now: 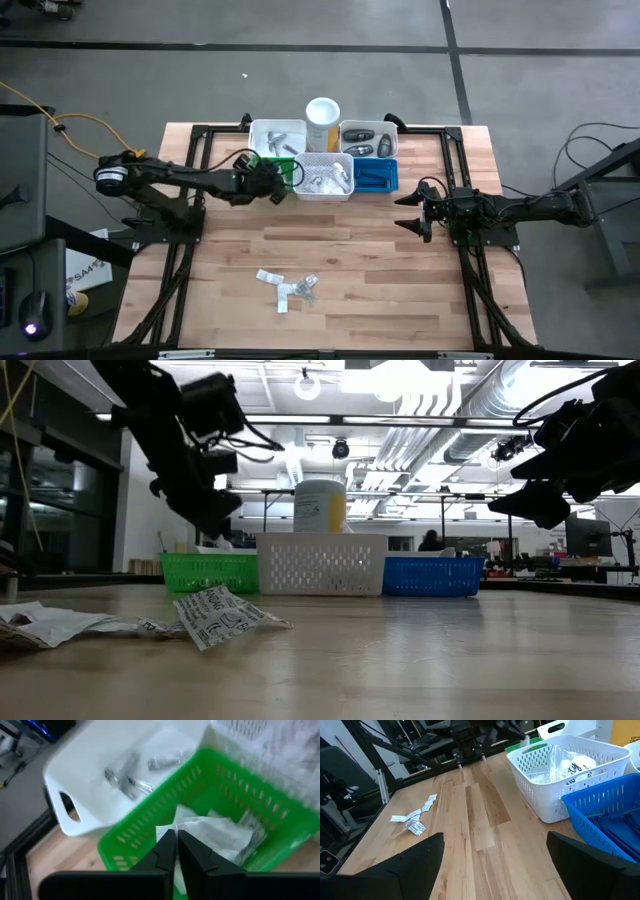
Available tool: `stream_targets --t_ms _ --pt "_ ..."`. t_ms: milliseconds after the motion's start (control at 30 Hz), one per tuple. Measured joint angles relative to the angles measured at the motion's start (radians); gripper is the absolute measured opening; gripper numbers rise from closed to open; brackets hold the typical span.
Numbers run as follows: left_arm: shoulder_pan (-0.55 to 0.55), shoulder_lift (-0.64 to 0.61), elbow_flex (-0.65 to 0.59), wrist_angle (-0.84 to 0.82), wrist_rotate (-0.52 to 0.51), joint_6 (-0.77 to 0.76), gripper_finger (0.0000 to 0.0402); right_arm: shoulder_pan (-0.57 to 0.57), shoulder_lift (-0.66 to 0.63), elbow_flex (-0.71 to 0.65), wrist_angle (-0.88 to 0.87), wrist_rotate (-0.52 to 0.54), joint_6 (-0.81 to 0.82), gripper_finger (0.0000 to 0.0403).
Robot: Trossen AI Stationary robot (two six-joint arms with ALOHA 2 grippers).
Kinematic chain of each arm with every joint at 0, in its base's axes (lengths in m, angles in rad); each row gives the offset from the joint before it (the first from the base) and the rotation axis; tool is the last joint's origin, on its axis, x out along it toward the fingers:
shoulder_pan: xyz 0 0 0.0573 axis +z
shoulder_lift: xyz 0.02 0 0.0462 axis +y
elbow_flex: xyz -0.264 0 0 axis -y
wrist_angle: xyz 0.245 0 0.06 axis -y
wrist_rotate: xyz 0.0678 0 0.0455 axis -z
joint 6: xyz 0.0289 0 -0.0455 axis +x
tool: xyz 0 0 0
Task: Pick & Place Travel size toiletries
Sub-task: Put the white bandage into the green bin
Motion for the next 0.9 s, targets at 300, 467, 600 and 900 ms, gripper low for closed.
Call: stream_targets --t_ms 300,467,600,900 --pt "-0.019 0.039 0.000 0.034 -0.017 0.020 0.0147 0.000 0.000 0.000 0.000 0.000 0.000 0.0346" --pt "-0.124 -0.003 0.002 -0.034 -0.065 -0.032 0.0179 0.000 0.000 0.000 0.000 0.000 0.000 0.0346" --pt "-0.251 -0.039 0.001 -0.153 0.002 -0.052 0.0181 0.000 0.000 0.000 0.000 0.000 0.000 0.0346" --pt "-0.498 -0.050 0.001 -0.239 0.320 -0.291 0.0182 0.000 0.000 0.000 0.000 0.000 0.000 0.0346"
